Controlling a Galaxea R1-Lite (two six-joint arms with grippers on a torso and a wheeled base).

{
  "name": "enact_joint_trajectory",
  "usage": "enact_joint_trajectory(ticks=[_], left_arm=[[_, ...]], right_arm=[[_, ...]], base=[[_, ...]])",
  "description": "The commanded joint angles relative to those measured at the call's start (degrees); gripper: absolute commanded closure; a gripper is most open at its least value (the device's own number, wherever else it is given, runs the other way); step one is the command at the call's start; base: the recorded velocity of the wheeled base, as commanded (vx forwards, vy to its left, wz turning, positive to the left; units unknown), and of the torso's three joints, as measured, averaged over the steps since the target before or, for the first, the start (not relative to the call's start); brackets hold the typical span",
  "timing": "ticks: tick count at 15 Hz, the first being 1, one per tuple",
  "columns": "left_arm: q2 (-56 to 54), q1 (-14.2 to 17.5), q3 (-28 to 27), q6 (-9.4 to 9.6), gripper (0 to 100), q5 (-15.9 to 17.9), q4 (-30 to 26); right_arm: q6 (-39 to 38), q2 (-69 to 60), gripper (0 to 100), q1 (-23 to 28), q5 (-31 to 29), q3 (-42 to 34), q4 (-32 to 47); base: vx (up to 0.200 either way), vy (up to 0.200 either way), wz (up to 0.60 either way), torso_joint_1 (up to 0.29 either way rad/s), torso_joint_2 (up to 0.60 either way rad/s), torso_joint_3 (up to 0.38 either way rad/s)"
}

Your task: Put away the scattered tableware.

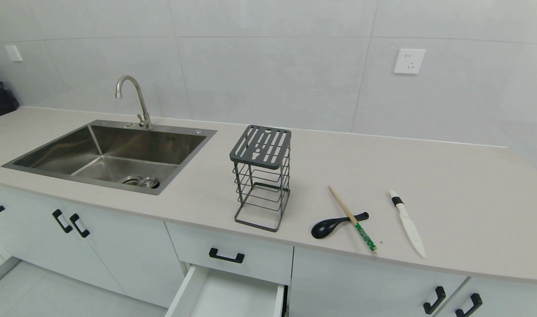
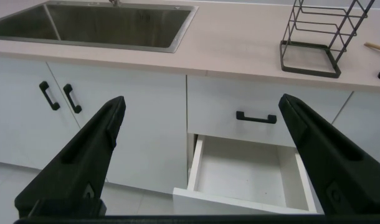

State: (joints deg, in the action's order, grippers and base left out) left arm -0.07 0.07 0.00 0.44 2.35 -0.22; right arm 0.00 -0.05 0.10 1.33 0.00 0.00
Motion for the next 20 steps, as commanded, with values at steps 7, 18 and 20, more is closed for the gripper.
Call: enact_joint_trajectory(ticks=[7, 18, 20], left_arm=[[0.07, 0.01, 0.00, 0.00, 0, 0.02, -0.04], [0.07, 0.01, 0.00, 0.00, 0, 0.02, -0.04], [0.07, 0.01, 0.00, 0.00, 0, 0.02, -0.04]], right_arm=[[-0.97, 1.10, 0, 0.25, 1.04, 3.16, -10.55], [0.53, 35.64, 0, -2.47, 20.47, 15.56, -7.29], [0.62, 44.43, 0, -5.37, 20.12, 18.63, -7.29]], base=[[0.000, 0.000, 0.00, 0.000, 0.00, 0.000], [0.000, 0.000, 0.00, 0.000, 0.00, 0.000], [0.000, 0.000, 0.00, 0.000, 0.00, 0.000]])
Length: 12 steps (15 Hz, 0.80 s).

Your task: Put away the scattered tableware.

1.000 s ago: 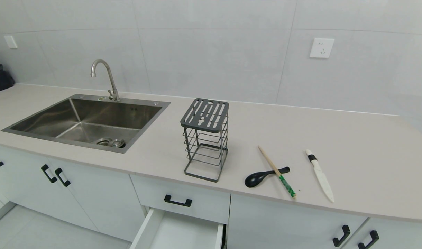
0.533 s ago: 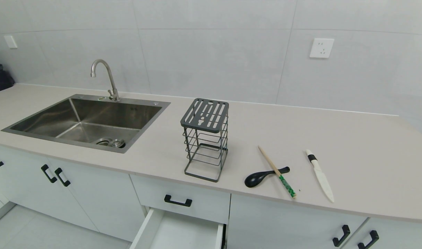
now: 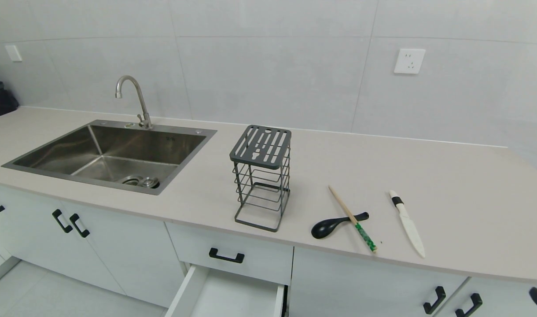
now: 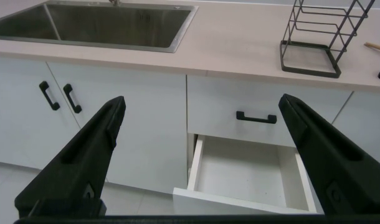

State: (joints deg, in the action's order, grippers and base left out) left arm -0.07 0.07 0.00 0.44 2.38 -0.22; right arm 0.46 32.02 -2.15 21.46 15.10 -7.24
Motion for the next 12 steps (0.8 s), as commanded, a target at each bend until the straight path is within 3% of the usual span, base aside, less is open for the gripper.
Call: enact_joint_trajectory(ticks=[1, 2, 5, 8, 12], left_arm=[[0.07, 0.01, 0.00, 0.00, 0, 0.00, 0.04], [0.07, 0.01, 0.00, 0.00, 0, 0.00, -0.04], [0.07, 0.01, 0.00, 0.00, 0, 0.00, -0.04], [0.07, 0.01, 0.00, 0.00, 0, 0.00, -0.04], [0.07, 0.01, 0.00, 0.00, 0, 0.00, -0.04]], right_arm=[[0.15, 12.80, 0, -3.22, -0.10, 3.62, -0.05], [0.33, 21.50, 0, -4.01, -0.19, 6.78, -0.32], [5.16, 32.14, 0, -4.36, -3.26, 11.00, -0.84], [6.13, 41.98, 0, -8.67, -4.23, 13.99, -2.43], [5.69, 55.87, 0, -14.29, -7.92, 16.54, -12.53]], base=[[0.000, 0.000, 0.00, 0.000, 0.00, 0.000], [0.000, 0.000, 0.00, 0.000, 0.00, 0.000], [0.000, 0.000, 0.00, 0.000, 0.00, 0.000], [0.000, 0.000, 0.00, 0.000, 0.00, 0.000], [0.000, 0.000, 0.00, 0.000, 0.00, 0.000]])
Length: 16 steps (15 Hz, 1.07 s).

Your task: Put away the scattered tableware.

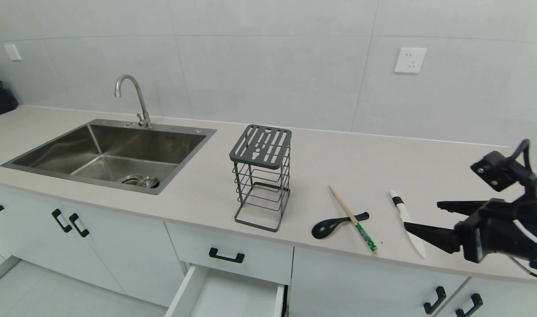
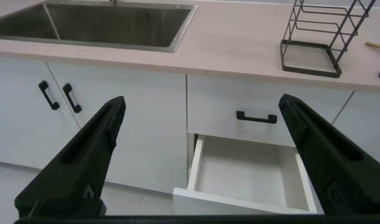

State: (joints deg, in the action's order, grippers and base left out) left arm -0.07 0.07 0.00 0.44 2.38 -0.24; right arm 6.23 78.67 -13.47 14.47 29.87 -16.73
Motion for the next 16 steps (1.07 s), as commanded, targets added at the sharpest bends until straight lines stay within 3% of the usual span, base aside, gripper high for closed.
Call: enact_joint_trajectory(ticks=[1, 6, 16], left_arm=[[0.07, 0.01, 0.00, 0.00, 0, 0.00, 0.07], [0.07, 0.01, 0.00, 0.00, 0, 0.00, -0.02], [0.07, 0.01, 0.00, 0.00, 0, 0.00, -0.02]], right_arm=[[-0.08, 10.72, 0, -3.58, -1.02, 2.56, -4.37], [-6.93, 17.66, 0, -9.12, -7.44, 6.96, -5.51], [-6.84, 28.12, 0, -10.08, -9.72, 7.22, -7.53]], base=[[0.000, 0.000, 0.00, 0.000, 0.00, 0.000], [0.000, 0.000, 0.00, 0.000, 0.00, 0.000], [0.000, 0.000, 0.00, 0.000, 0.00, 0.000]])
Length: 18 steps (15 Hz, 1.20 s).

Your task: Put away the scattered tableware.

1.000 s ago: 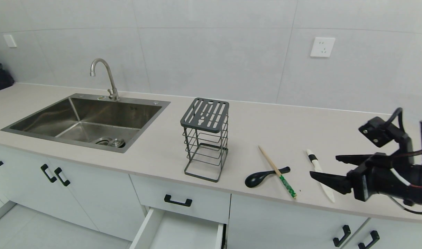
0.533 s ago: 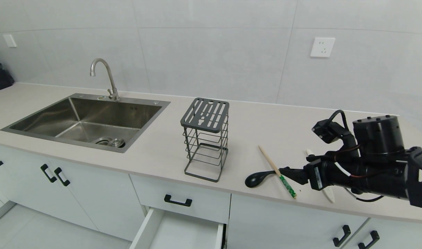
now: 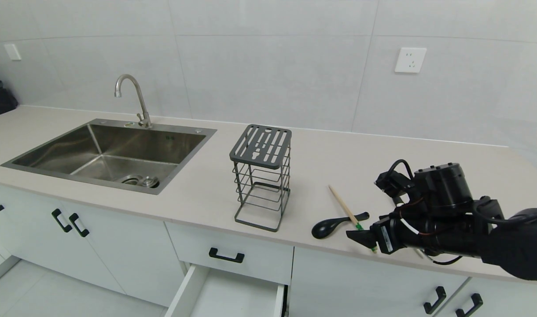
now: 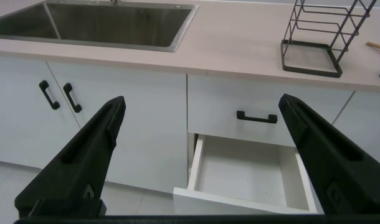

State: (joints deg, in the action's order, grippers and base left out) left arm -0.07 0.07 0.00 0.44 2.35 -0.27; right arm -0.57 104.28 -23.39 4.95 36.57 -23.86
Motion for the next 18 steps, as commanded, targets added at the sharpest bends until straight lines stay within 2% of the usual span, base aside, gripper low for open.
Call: enact_joint_trajectory(ticks=[1, 13, 14, 18], left_arm=[[0.07, 0.01, 0.00, 0.00, 0, 0.02, 0.00], [0.07, 0.01, 0.00, 0.00, 0, 0.02, 0.00], [0.07, 0.01, 0.00, 0.00, 0, 0.02, 0.00], [0.07, 0.01, 0.00, 0.00, 0, 0.02, 0.09]], right_arm=[[-0.13, 4.00, 0, -0.16, -2.05, 1.13, -1.19], [-0.57, 11.30, 0, -0.16, -4.60, 3.15, -2.60], [-0.57, 11.39, 100, -0.16, -4.60, 3.07, -3.13], [-2.15, 12.09, 100, -0.07, -4.77, 2.98, -3.30]], base=[[0.000, 0.000, 0.00, 0.000, 0.00, 0.000], [0.000, 0.000, 0.00, 0.000, 0.00, 0.000], [0.000, 0.000, 0.00, 0.000, 0.00, 0.000], [0.000, 0.000, 0.00, 0.000, 0.00, 0.000]])
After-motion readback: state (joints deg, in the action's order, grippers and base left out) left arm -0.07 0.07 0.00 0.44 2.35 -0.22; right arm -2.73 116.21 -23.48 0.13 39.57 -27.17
